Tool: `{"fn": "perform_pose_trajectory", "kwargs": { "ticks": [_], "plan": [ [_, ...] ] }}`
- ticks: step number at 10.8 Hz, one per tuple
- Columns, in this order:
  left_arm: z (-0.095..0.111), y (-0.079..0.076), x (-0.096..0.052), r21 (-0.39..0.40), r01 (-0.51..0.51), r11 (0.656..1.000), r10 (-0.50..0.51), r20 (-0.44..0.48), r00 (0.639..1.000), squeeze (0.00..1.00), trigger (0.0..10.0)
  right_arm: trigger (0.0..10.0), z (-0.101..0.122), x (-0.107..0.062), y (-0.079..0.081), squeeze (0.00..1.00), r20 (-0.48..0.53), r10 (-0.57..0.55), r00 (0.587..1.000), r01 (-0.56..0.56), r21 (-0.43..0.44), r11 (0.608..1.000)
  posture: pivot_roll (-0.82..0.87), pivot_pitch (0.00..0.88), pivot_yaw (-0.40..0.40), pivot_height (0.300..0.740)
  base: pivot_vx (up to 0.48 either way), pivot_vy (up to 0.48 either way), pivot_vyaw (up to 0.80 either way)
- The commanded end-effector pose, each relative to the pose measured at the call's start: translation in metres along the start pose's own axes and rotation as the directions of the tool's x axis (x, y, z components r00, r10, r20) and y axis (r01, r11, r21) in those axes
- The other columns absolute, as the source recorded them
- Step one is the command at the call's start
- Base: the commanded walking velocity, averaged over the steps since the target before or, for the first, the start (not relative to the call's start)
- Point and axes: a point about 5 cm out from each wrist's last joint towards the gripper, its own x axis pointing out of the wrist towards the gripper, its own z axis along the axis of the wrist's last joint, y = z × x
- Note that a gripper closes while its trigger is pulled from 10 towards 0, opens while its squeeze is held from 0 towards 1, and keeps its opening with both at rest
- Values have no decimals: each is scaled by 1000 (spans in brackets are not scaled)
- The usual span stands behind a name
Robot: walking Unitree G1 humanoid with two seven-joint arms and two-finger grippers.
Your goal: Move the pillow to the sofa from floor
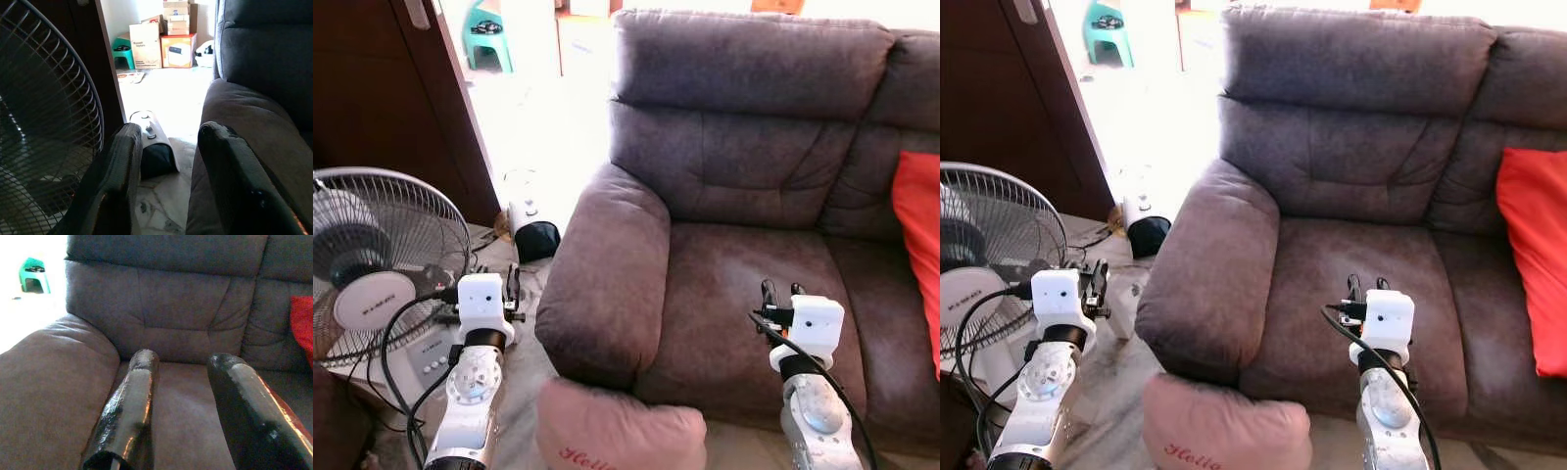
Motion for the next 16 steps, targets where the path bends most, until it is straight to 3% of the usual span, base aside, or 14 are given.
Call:
{"fn": "perform_pose_trajectory", "kwargs": {
  "ticks": [1,16],
  "plan": [
    [-2,2,0,-14,-9,1000,9,-9,1000,0,10000,10000,3,-1,-1,0,7,0,1000,0,1,1000,-9,0,-28,653,0,0,0],
    [2,-1,6,-19,-4,1000,4,-1,1000,0,10000,10000,4,1,0,0,-20,22,1000,-22,-12,1000,-18,25,-33,649,0,0,0]
  ]
}}
